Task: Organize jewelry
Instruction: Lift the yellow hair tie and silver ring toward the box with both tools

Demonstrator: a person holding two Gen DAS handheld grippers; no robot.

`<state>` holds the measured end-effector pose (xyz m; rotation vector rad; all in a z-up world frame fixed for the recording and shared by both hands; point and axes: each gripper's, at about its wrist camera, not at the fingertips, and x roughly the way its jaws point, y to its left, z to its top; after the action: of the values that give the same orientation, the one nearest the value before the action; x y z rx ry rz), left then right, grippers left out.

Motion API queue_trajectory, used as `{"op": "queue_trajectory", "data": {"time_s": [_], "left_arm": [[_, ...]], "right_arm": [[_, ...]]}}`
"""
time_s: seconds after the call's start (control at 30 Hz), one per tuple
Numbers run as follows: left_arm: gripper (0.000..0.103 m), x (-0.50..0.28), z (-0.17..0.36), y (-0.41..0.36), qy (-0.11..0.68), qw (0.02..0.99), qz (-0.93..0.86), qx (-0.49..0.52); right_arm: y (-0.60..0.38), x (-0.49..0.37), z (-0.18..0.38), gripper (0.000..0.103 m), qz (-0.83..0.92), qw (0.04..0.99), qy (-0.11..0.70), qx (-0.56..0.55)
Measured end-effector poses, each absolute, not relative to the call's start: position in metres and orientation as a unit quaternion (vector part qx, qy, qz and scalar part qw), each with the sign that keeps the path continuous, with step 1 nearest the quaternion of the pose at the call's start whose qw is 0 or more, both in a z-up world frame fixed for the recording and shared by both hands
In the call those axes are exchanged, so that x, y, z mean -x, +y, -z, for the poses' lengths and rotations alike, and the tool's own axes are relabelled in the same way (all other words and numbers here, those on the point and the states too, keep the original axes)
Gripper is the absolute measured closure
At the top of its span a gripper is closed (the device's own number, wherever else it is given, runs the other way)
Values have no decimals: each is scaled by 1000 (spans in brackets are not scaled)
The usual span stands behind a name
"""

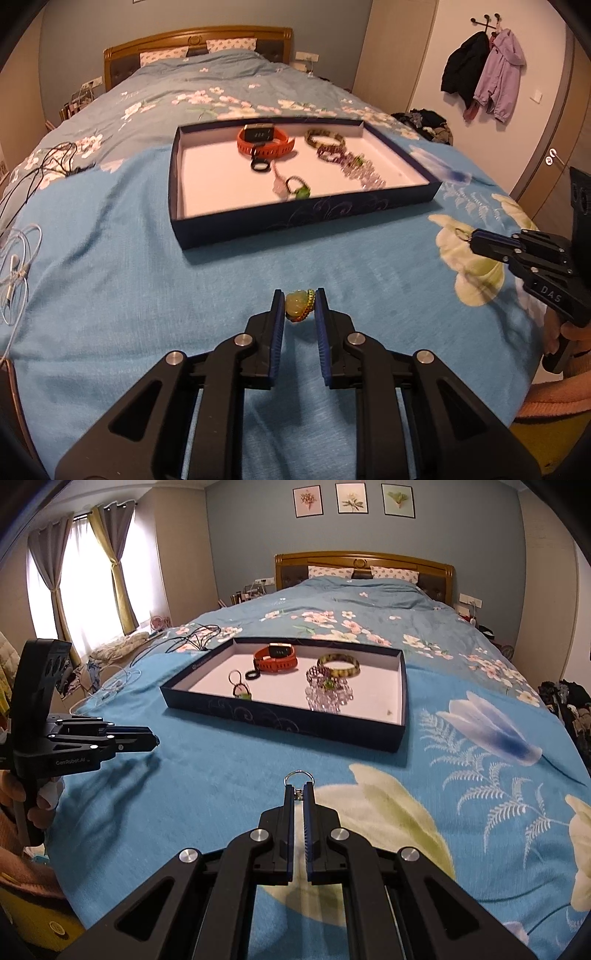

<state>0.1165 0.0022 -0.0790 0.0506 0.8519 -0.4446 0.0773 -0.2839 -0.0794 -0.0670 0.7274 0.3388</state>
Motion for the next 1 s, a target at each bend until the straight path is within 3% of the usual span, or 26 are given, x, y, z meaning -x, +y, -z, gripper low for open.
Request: {"op": "queue_trajectory", "data": {"time_s": [1.0], "left_arm": [[86, -156, 23, -22, 333, 916, 219, -43]], "right_arm": [[-277, -129, 41, 100, -182, 937, 296, 40]]}}
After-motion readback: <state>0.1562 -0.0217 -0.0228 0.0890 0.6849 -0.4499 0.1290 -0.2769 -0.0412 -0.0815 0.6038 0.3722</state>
